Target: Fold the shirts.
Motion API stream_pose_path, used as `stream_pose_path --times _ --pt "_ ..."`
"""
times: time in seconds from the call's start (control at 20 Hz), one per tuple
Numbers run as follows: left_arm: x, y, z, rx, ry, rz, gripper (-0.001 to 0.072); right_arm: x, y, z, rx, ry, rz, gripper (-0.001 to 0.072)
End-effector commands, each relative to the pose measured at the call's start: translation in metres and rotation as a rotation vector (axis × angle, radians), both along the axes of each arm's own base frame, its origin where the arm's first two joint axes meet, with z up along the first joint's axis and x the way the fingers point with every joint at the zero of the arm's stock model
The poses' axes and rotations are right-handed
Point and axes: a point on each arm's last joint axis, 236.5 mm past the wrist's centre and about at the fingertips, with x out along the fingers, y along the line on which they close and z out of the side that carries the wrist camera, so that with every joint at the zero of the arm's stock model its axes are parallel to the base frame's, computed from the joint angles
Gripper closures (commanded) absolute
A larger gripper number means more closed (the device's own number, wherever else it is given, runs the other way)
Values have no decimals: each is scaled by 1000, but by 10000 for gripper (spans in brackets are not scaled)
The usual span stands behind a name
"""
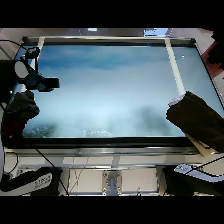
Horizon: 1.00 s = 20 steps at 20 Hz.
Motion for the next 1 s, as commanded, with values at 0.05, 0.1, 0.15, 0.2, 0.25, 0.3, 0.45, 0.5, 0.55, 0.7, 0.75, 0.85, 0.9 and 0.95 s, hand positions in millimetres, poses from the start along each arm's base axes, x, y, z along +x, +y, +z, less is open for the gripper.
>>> stream_pose_path --times 0.05,0.1,0.15,0.2,0.25,0.3,0.45,0.5,0.55,0.7,0.75,0.85,0.9,0.95 --pt "1 -2 1 -9 -4 -1 695 39 19 18 35 -120 22 262" --pt "0 -2 1 -9 -3 -1 695 56 27 33 50 -193 46 262" --pt "0 -2 1 -9 -1 -1 695 69 32 47 48 -246 67 263" --pt "-1 -2 0 -9 2 -1 695 77 35 63 37 -284 89 262" --pt "-1 -2 0 -8 4 -1 695 83 34 79 14 -319 99 263" --pt "-1 -2 0 -9 4 -1 695 91 37 97 -1 -368 116 263" --pt "0 -2 1 -12 1 -1 695 122 60 151 20 -581 183 263" --pt "0 -4 1 -17 -1 -2 695 137 76 169 61 -679 212 263" --pt "0 -5 1 -25 -2 -3 695 151 93 184 104 -760 246 263" --pt "0 -10 1 -46 -1 -5 695 186 134 193 49 -842 447 263" --pt "0 -12 1 -56 -1 -6 695 197 149 190 8 -854 542 263" --pt "-1 -19 2 -85 1 -10 695 218 192 178 -22 -865 711 263" --pt "-1 -21 2 -96 2 -11 695 225 212 169 -36 -862 778 263" --pt "-1 -25 2 -112 2 -13 695 232 229 156 -55 -847 834 263"
